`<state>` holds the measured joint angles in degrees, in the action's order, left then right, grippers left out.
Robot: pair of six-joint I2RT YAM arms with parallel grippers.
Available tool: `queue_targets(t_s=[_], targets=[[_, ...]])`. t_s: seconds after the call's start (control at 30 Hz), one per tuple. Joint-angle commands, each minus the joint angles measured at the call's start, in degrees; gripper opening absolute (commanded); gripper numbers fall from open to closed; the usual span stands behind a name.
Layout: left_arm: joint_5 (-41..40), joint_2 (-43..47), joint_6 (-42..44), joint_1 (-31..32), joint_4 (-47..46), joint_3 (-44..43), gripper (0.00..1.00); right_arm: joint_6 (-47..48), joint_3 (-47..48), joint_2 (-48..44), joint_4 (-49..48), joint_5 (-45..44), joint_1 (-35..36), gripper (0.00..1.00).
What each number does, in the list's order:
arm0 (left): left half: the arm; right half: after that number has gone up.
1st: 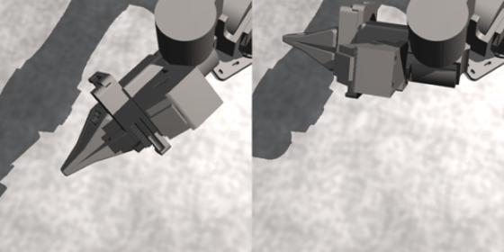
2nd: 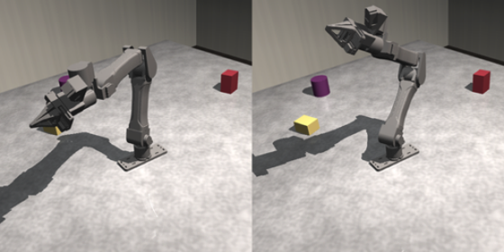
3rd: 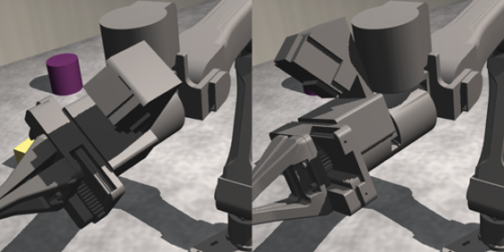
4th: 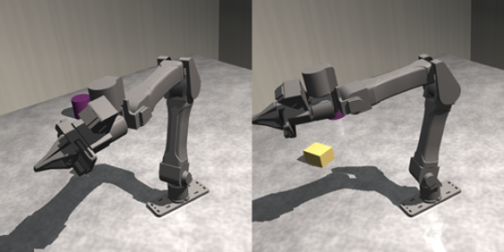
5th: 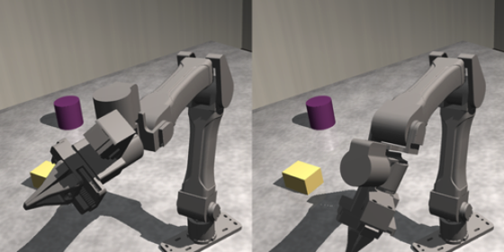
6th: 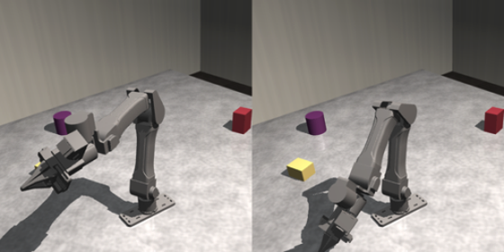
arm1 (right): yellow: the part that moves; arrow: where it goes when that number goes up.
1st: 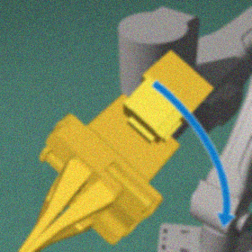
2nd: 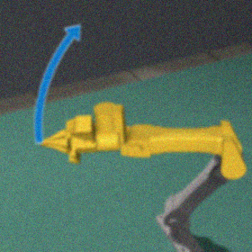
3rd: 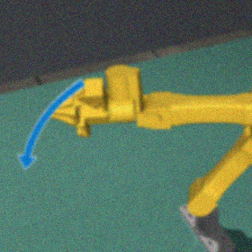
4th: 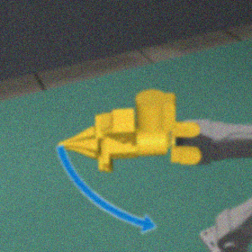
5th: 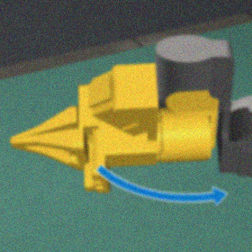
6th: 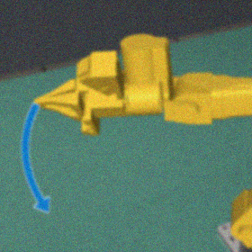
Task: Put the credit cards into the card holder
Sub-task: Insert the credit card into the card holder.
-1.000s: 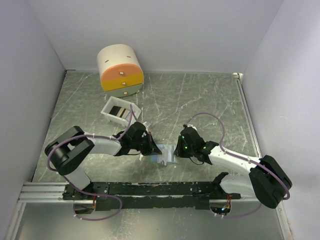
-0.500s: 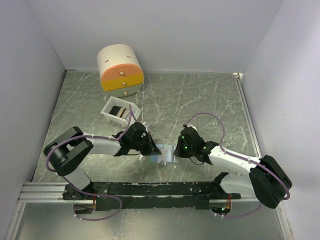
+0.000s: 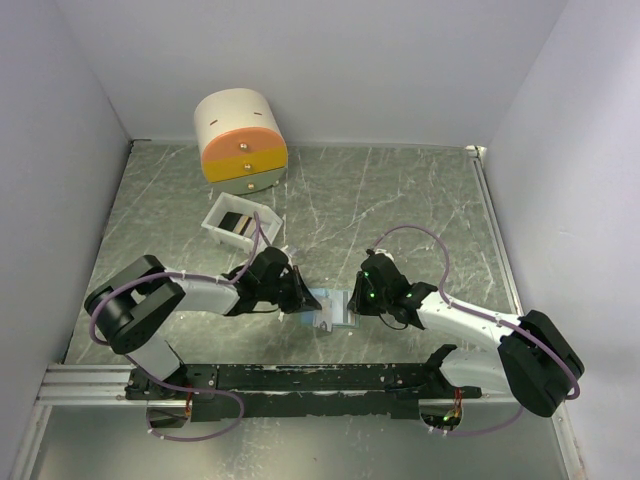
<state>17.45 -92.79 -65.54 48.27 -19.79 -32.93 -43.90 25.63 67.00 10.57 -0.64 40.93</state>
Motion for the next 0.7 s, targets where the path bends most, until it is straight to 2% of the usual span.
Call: queue_targets(t_s=[0.0,0.43,0.67], targets=[[-3.98,-0.99,0.7,0.43,-0.05,0.75,0.07,-0.29,0.01,0.45,-0.55,0.26,-0.11,0.15],[-8.25,-2.84,3.51,0.44,-0.12,-1.5,0.07,-0.55,-0.78,-0.93,0.02,0.2,-0.14,0.15],[-6.95,-4.94,3.6,0.46,-2.06,-1.65,0.07,-0.57,-0.75,-0.72,-0.11,0.29,-0.1,0.15]])
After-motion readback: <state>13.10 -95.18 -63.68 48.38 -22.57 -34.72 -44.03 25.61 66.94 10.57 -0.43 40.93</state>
